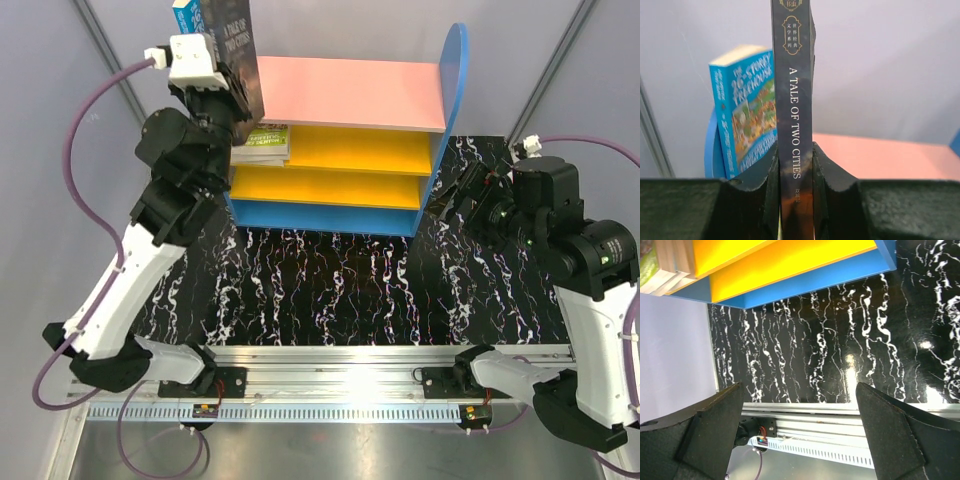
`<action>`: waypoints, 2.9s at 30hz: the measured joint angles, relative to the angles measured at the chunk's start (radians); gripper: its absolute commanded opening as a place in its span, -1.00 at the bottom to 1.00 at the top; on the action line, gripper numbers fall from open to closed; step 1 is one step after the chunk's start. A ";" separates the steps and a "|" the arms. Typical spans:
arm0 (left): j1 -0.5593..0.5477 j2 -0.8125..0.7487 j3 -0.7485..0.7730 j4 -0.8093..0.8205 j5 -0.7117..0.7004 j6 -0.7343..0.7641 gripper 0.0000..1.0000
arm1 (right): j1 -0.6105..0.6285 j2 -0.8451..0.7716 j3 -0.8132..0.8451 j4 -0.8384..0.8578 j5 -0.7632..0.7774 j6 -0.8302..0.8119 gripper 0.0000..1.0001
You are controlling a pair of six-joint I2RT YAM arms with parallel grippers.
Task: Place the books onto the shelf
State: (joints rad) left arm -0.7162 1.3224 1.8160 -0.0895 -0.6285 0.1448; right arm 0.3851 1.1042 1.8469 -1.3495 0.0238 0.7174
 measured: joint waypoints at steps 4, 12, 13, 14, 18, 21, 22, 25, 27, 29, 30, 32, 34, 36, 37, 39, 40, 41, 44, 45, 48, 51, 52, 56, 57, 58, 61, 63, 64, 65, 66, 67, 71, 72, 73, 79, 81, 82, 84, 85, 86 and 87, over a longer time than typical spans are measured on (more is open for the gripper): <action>0.149 0.079 0.026 0.097 0.093 -0.076 -1.00 | 0.000 0.000 -0.013 -0.006 0.021 -0.004 0.99; 0.285 0.251 0.066 0.193 0.245 -0.174 -1.00 | 0.000 0.002 -0.047 -0.010 0.048 -0.006 1.00; 0.288 0.261 0.064 0.217 0.257 -0.174 -1.00 | 0.000 0.003 -0.051 -0.010 0.049 -0.006 1.00; 0.293 0.267 0.058 0.238 0.269 -0.172 -1.00 | 0.000 0.006 -0.056 -0.010 0.053 -0.006 1.00; 0.303 0.268 0.022 0.297 0.304 -0.166 -1.00 | 0.000 0.018 -0.071 -0.010 0.065 -0.006 0.99; 0.312 0.258 -0.039 0.373 0.328 -0.153 -1.00 | 0.000 0.030 -0.075 -0.010 0.071 -0.007 1.00; 0.315 0.248 -0.067 0.402 0.334 -0.145 -0.99 | 0.000 0.034 -0.076 -0.010 0.072 -0.008 1.00; 0.319 0.197 -0.177 0.471 0.338 -0.127 -0.93 | 0.000 0.039 -0.086 -0.009 0.080 -0.010 1.00; 0.323 0.162 -0.251 0.514 0.335 -0.118 -0.93 | 0.000 0.043 -0.094 -0.010 0.087 -0.011 1.00; 0.327 0.135 -0.312 0.551 0.325 -0.112 -0.93 | 0.000 0.050 -0.101 -0.010 0.088 -0.014 1.00; 0.328 0.128 -0.336 0.575 0.322 -0.111 -0.93 | 0.000 0.054 -0.104 -0.009 0.088 -0.014 0.99; 0.329 0.118 -0.373 0.622 0.312 -0.110 -0.87 | 0.000 0.066 -0.107 -0.010 0.089 -0.015 1.00; 0.330 0.117 -0.391 0.655 0.309 -0.107 -0.84 | 0.000 0.077 -0.108 -0.009 0.088 -0.018 0.99; 0.330 0.117 -0.404 0.686 0.307 -0.101 -0.92 | 0.000 0.085 -0.110 -0.009 0.088 -0.018 0.99; 0.329 0.117 -0.410 0.699 0.300 -0.099 -1.00 | 0.000 0.086 -0.113 -0.009 0.089 -0.019 1.00; 0.328 0.119 -0.419 0.727 0.282 -0.093 -1.00 | 0.000 0.087 -0.121 -0.009 0.088 -0.021 0.99; 0.327 0.124 -0.419 0.737 0.271 -0.090 -1.00 | 0.000 0.087 -0.127 -0.008 0.088 -0.021 1.00; 0.327 0.130 -0.418 0.749 0.259 -0.085 -1.00 | 0.000 0.087 -0.135 -0.007 0.088 -0.021 1.00; 0.323 0.166 -0.399 0.789 0.238 -0.058 -1.00 | 0.000 0.087 -0.166 -0.005 0.087 -0.021 0.99; 0.323 0.184 -0.382 0.796 0.237 -0.044 -1.00 | 0.000 0.087 -0.174 -0.005 0.087 -0.021 1.00; 0.323 0.241 -0.327 0.806 0.235 -0.008 -1.00 | 0.000 0.093 -0.192 -0.005 0.084 -0.021 1.00; 0.323 0.279 -0.290 0.816 0.239 0.024 -1.00 | 0.000 0.103 -0.197 0.000 0.082 -0.022 1.00; 0.323 0.284 -0.285 0.818 0.240 0.031 -1.00 | 0.000 0.105 -0.200 0.002 0.081 -0.022 0.99; 0.322 0.305 -0.266 0.827 0.240 0.076 -1.00 | 0.000 0.109 -0.219 0.012 0.080 -0.022 0.99; 0.322 0.312 -0.258 0.829 0.240 0.093 -1.00 | 0.000 0.109 -0.224 0.015 0.080 -0.022 0.99; 0.322 0.321 -0.249 0.833 0.240 0.109 -1.00 | 0.000 0.111 -0.227 0.018 0.080 -0.022 0.99; 0.322 0.351 -0.225 0.855 0.240 0.159 -1.00 | 0.000 0.116 -0.235 0.022 0.080 -0.023 0.99; 0.322 0.370 -0.213 0.872 0.239 0.192 -1.00 | 0.000 0.118 -0.244 0.024 0.080 -0.024 1.00; 0.322 0.378 -0.206 0.880 0.238 0.206 -1.00 | 0.000 0.119 -0.251 0.026 0.079 -0.025 1.00; 0.322 0.387 -0.199 0.887 0.238 0.217 -1.00 | 0.000 0.122 -0.257 0.028 0.079 -0.025 0.99; 0.322 0.397 -0.192 0.896 0.237 0.226 -1.00 | 0.000 0.125 -0.261 0.029 0.078 -0.026 1.00; 0.322 0.404 -0.187 0.906 0.235 0.233 -1.00 | 0.000 0.129 -0.264 0.029 0.076 -0.026 0.99; 0.327 0.411 -0.190 0.932 0.212 0.245 -1.00 | 0.000 0.152 -0.267 0.032 0.063 -0.032 1.00; 0.328 0.411 -0.193 0.941 0.202 0.248 -0.99 | 0.000 0.154 -0.270 0.036 0.063 -0.032 1.00; 0.329 0.409 -0.204 0.956 0.197 0.249 -0.97 | 0.000 0.156 -0.272 0.039 0.062 -0.033 0.99; 0.341 0.343 -0.303 1.012 0.194 0.229 -0.39 | 0.000 0.158 -0.275 0.044 0.061 -0.041 0.99; 0.344 0.317 -0.332 1.016 0.194 0.222 -0.28 | 0.000 0.158 -0.275 0.045 0.061 -0.043 0.99; 0.346 0.306 -0.343 1.018 0.192 0.220 -0.22 | 0.000 0.158 -0.275 0.045 0.061 -0.044 0.99; 0.351 0.293 -0.355 1.019 0.191 0.217 0.01 | 0.000 0.160 -0.276 0.045 0.060 -0.045 1.00; 0.353 0.288 -0.356 1.018 0.194 0.212 0.07 | 0.000 0.160 -0.277 0.045 0.060 -0.047 0.99; 0.354 0.285 -0.359 1.018 0.197 0.205 0.17 | 0.000 0.161 -0.277 0.045 0.060 -0.048 1.00; 0.354 0.283 -0.360 1.017 0.199 0.201 0.20 | 0.000 0.161 -0.277 0.046 0.059 -0.048 0.99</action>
State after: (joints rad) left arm -0.3622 1.6051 1.4559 0.9272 -0.4297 0.3462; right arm 0.3851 1.2648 1.5700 -1.3037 0.0830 0.6689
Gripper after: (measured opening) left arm 0.549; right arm 0.994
